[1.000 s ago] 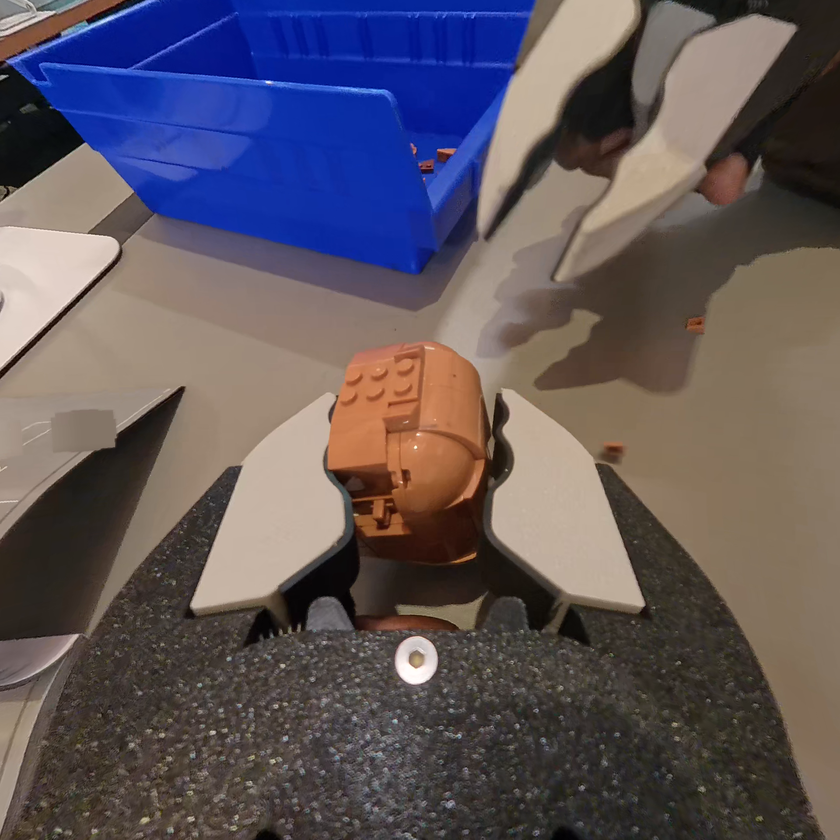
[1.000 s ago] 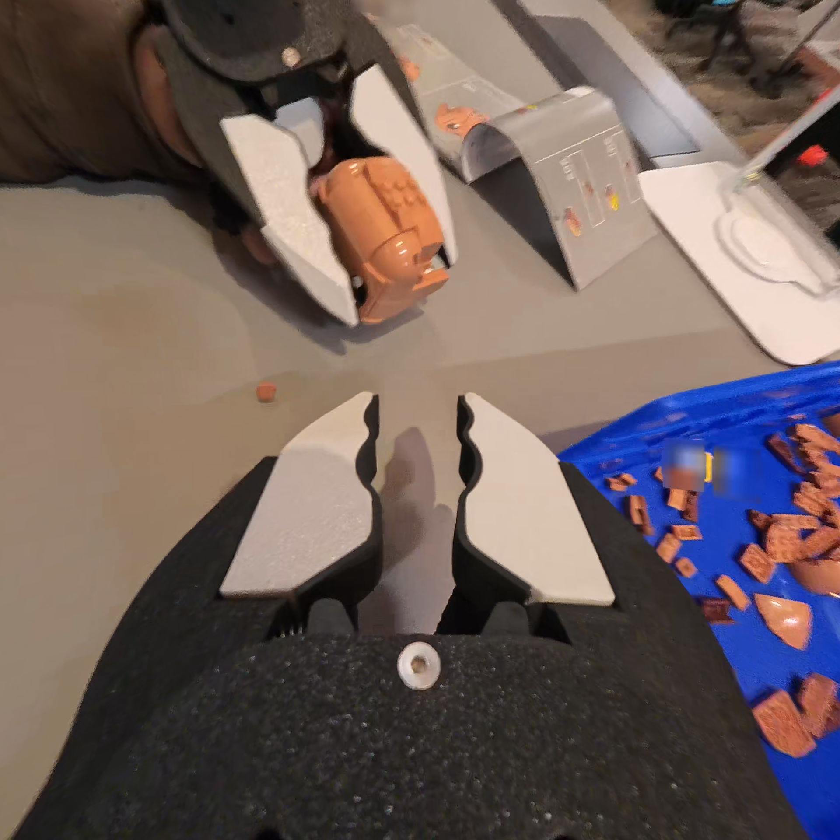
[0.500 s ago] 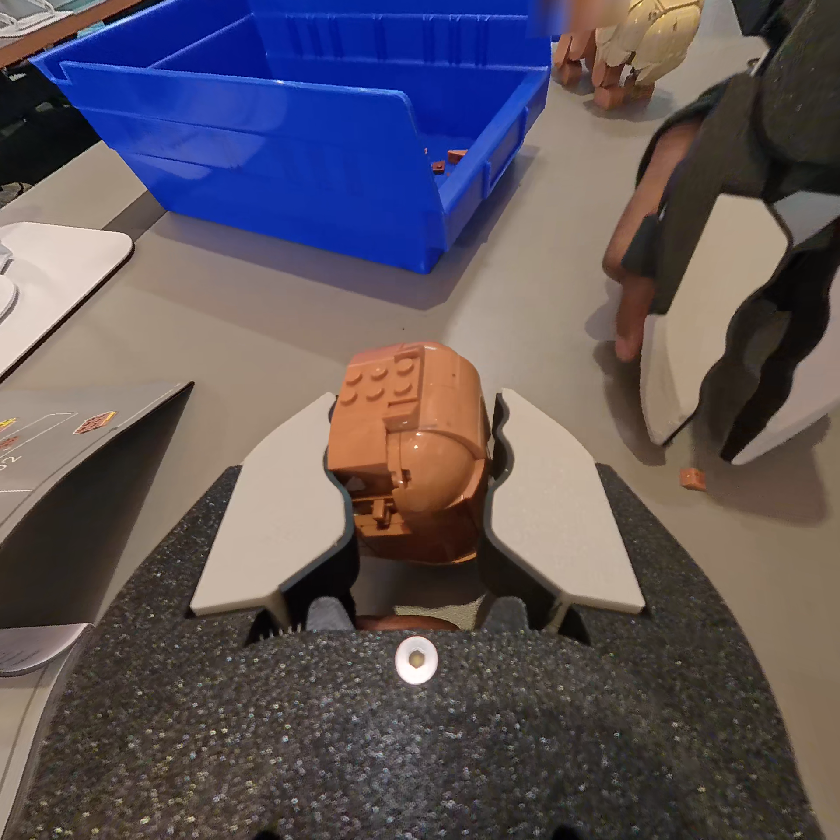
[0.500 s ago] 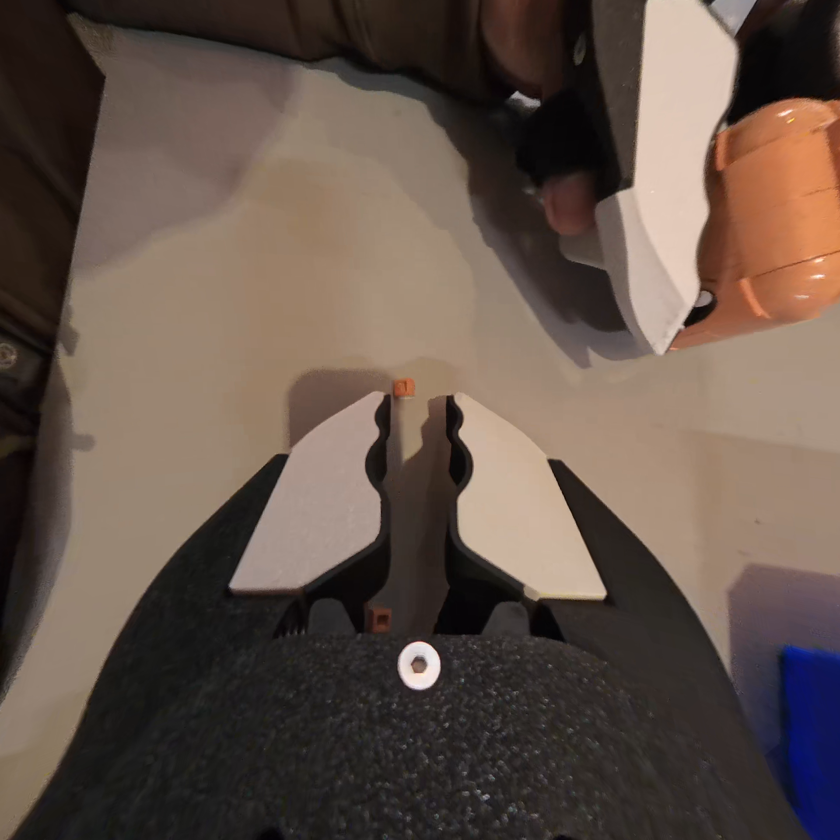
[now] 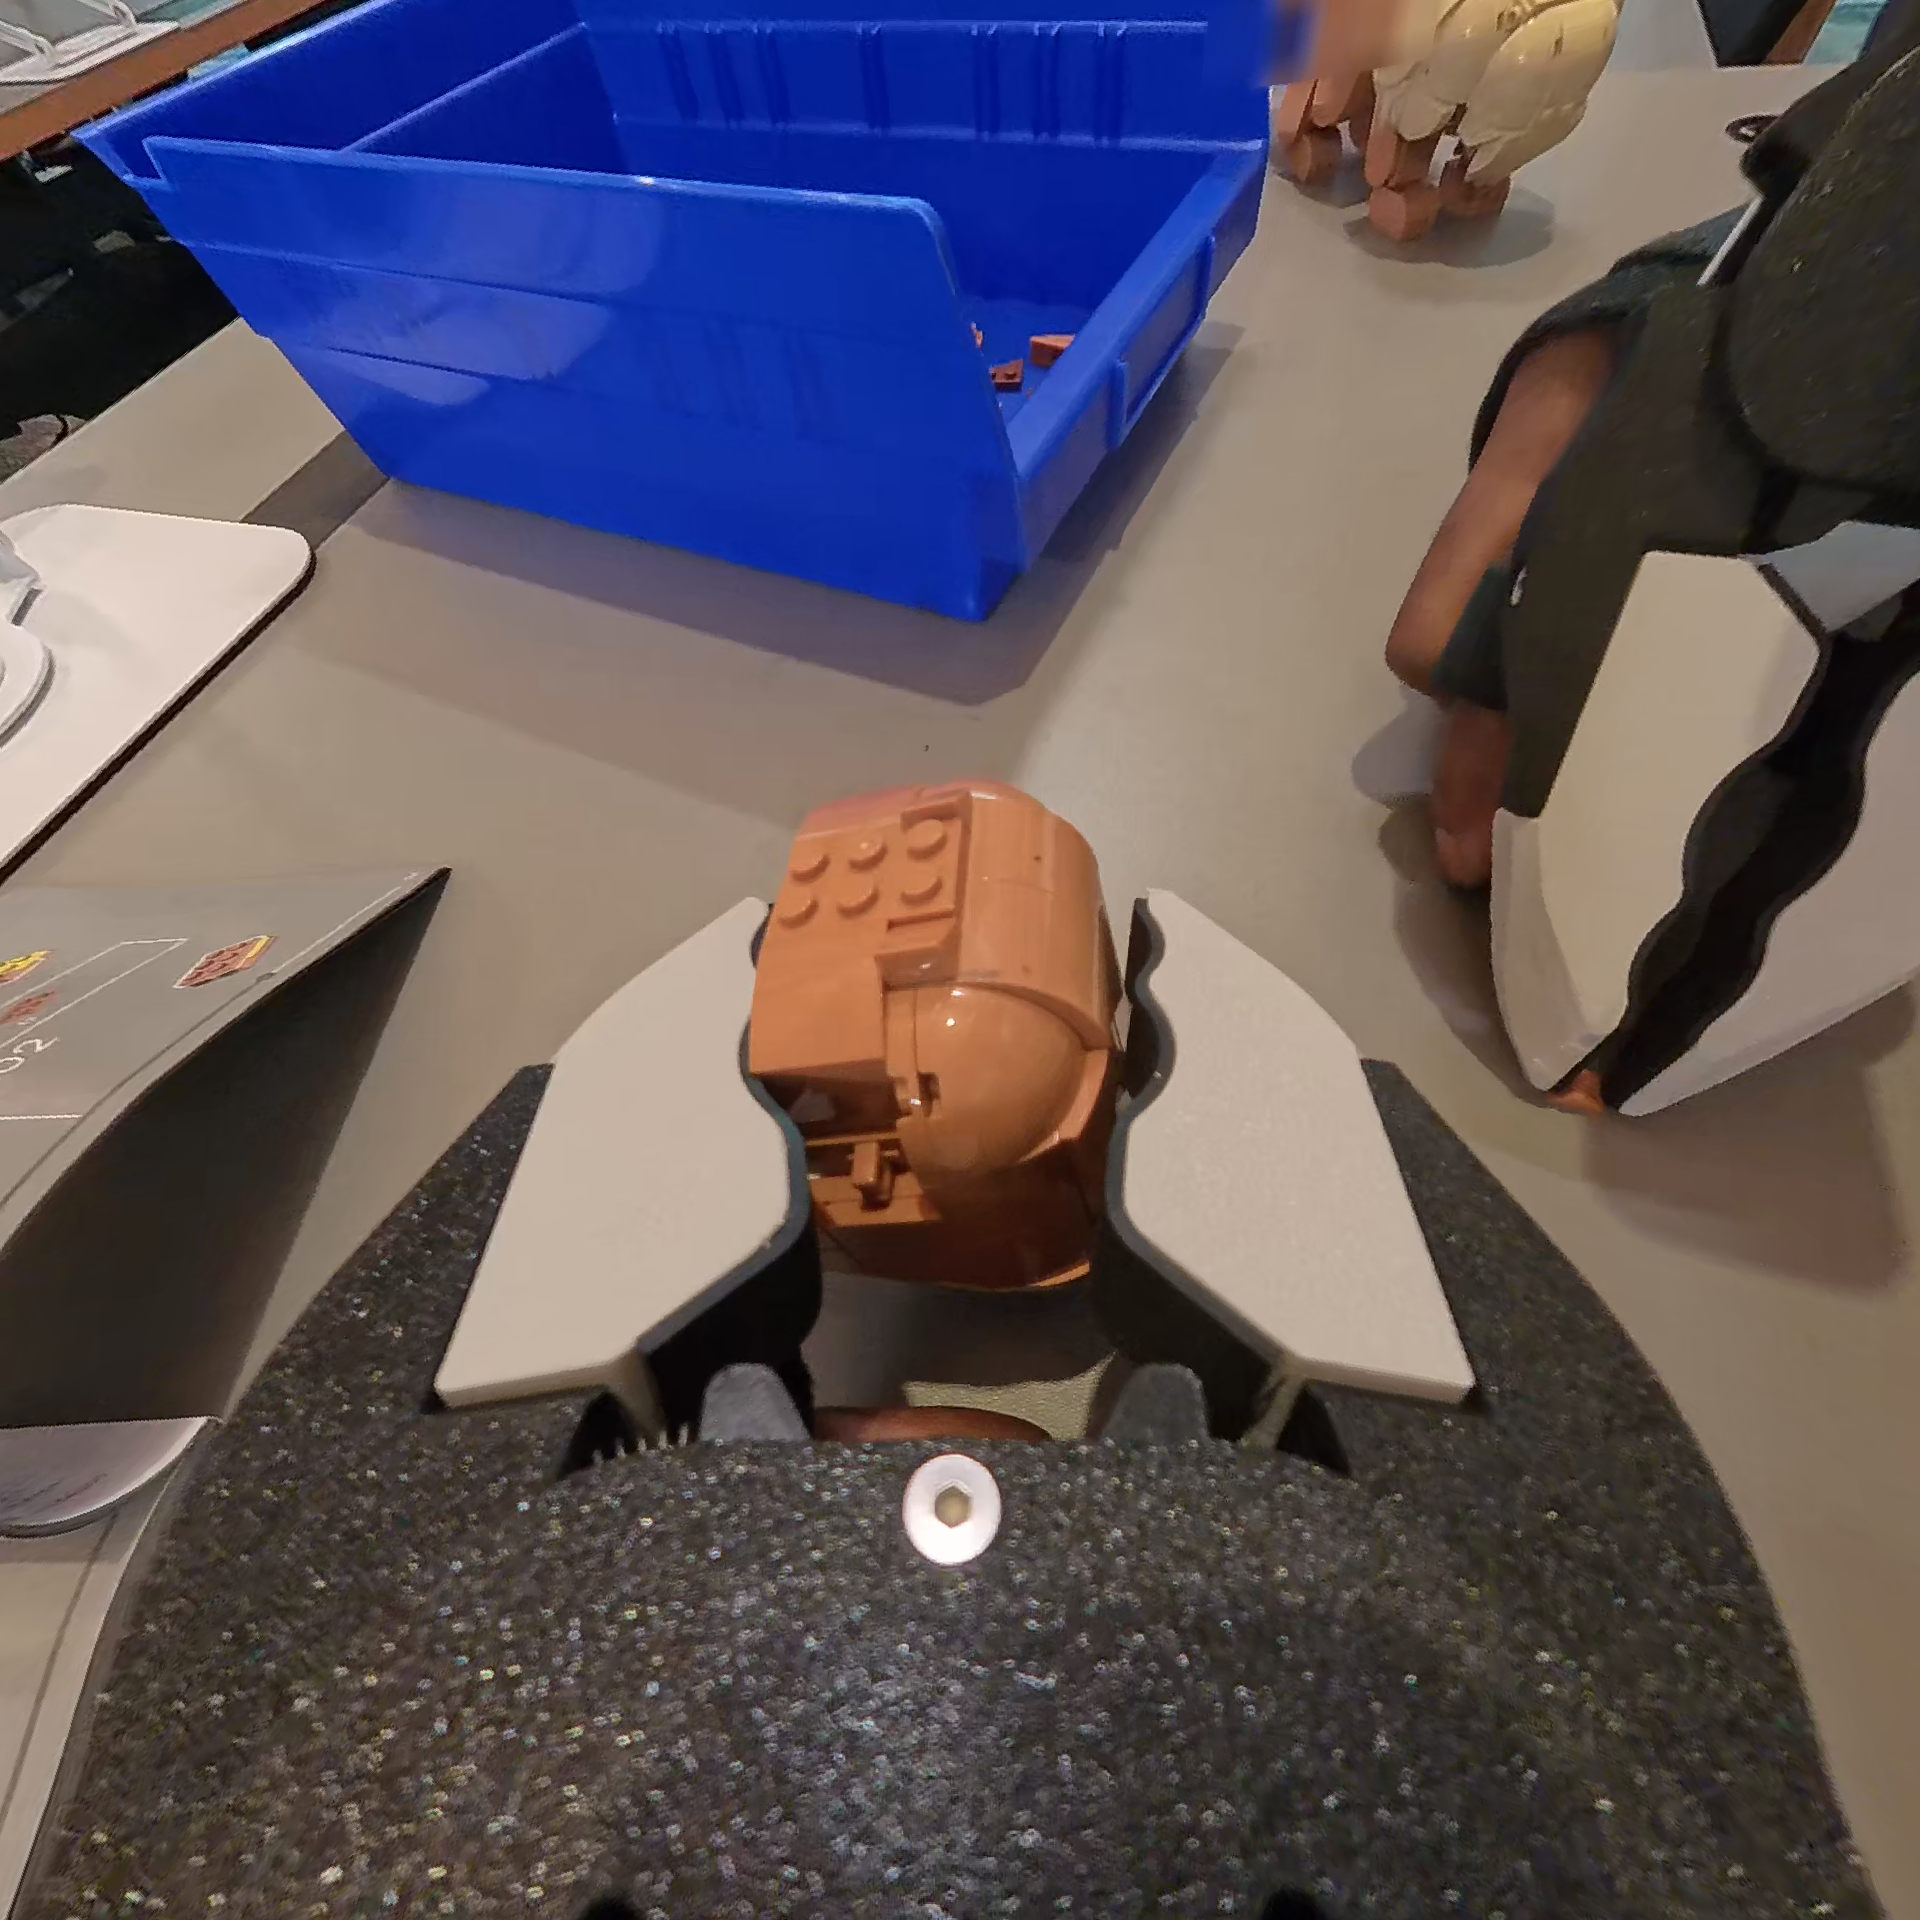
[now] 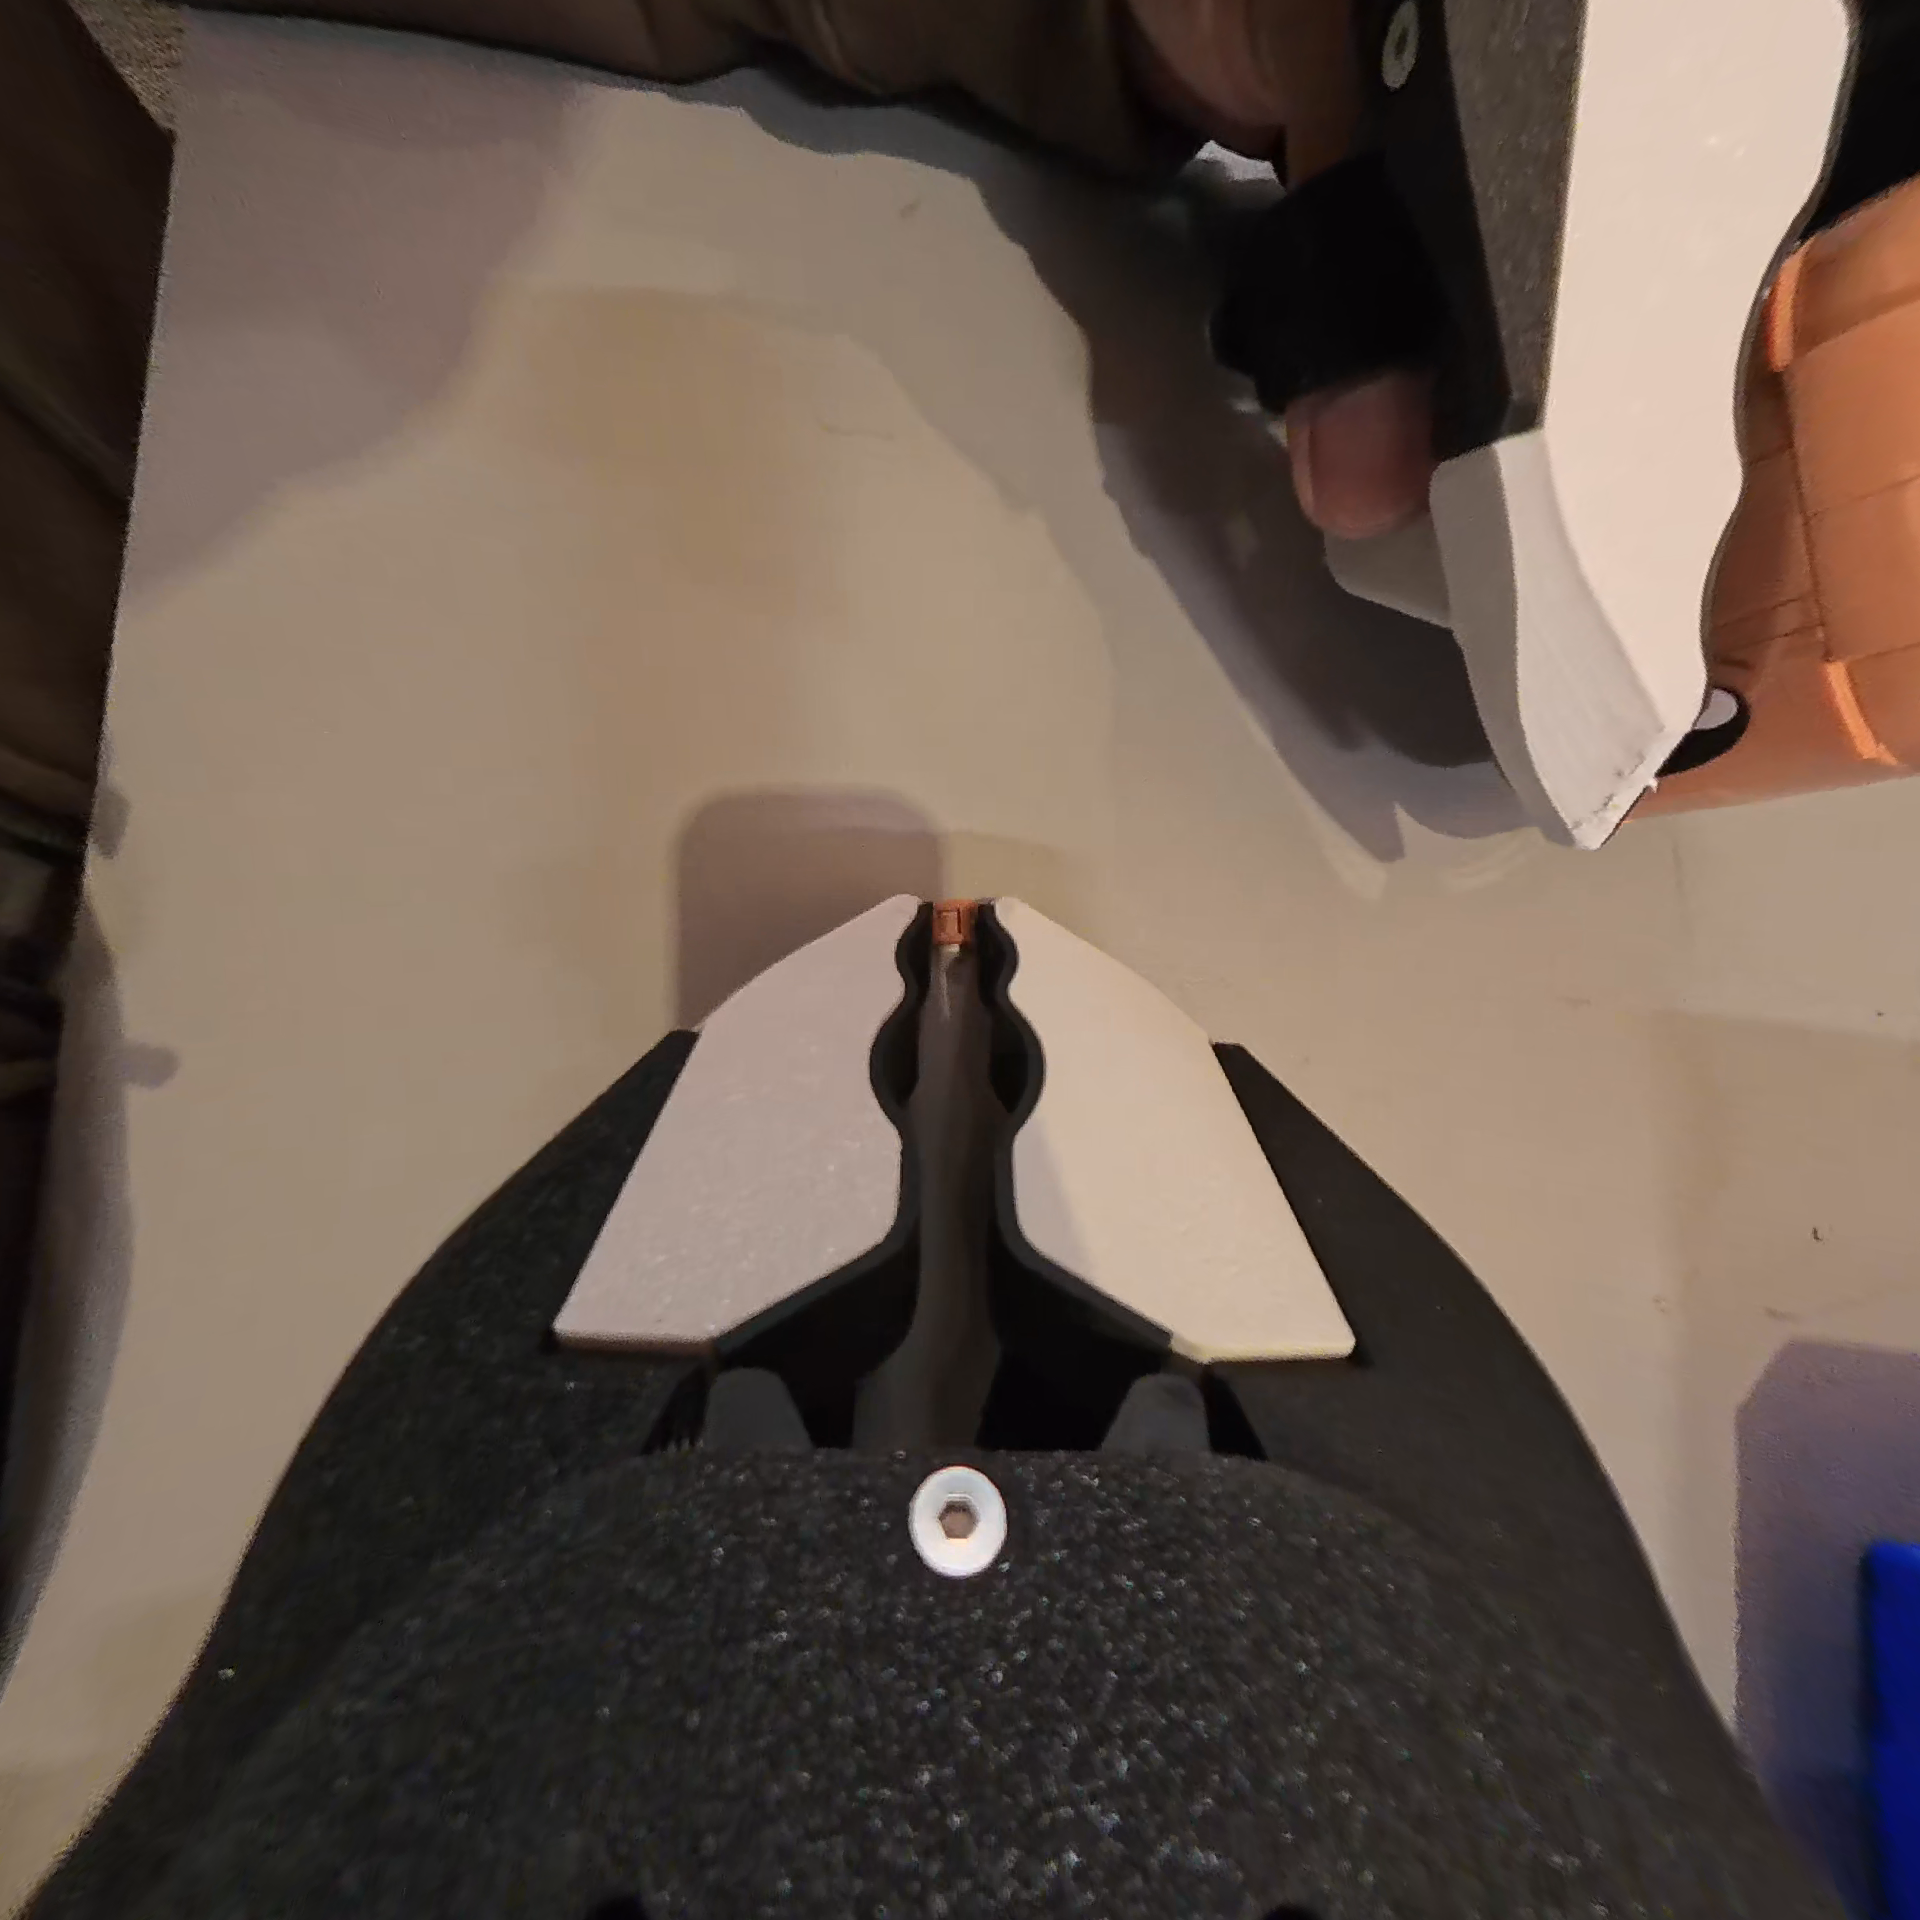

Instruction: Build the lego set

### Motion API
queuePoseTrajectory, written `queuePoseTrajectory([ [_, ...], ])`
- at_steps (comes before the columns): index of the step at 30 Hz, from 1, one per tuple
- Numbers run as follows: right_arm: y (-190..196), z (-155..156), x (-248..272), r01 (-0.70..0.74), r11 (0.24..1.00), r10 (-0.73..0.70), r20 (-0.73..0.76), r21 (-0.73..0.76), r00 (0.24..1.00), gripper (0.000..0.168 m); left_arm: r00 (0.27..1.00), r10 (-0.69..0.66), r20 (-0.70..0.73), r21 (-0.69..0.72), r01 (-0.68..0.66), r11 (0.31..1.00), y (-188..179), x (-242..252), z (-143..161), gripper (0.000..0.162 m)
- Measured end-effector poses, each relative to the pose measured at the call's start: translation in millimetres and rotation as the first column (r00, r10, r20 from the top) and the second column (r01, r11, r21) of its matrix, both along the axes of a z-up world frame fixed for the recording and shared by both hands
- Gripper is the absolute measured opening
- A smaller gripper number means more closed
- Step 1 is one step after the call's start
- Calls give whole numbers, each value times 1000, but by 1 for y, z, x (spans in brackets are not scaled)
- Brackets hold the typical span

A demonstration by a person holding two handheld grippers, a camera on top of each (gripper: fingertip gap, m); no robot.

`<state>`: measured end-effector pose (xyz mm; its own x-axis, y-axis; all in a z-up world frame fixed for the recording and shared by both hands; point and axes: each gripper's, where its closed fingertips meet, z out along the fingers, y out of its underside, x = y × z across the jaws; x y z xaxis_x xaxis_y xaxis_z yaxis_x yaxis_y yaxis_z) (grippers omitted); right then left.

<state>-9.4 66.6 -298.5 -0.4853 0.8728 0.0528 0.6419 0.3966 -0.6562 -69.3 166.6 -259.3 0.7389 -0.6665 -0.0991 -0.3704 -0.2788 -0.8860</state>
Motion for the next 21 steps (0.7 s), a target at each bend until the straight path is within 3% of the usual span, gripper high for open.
queuePoseTrajectory([
  [2, 11, 7, -3, 26, 998, -23, -48, 60, 999, 7, 1000, 1, 1, 1, -1, 1000, 0, 0, 0, 62],
  [4, 25, 36, -10, 76, 994, -59, -194, 80, 979, 8, 1000, 4, 5, 2, -4, 1000, 0, -1, 1, 62],
  [8, 47, 95, -7, 140, 990, -134, -431, -18, 892, 25, 1000, 14, 25, 4, -15, 1000, 1, -2, 3, 62],
  [21, 85, 35, 18, 220, 974, -204, -201, 62, 958, 22, 998, 42, 52, -1, -42, 999, 4, -7, 5, 62],
])
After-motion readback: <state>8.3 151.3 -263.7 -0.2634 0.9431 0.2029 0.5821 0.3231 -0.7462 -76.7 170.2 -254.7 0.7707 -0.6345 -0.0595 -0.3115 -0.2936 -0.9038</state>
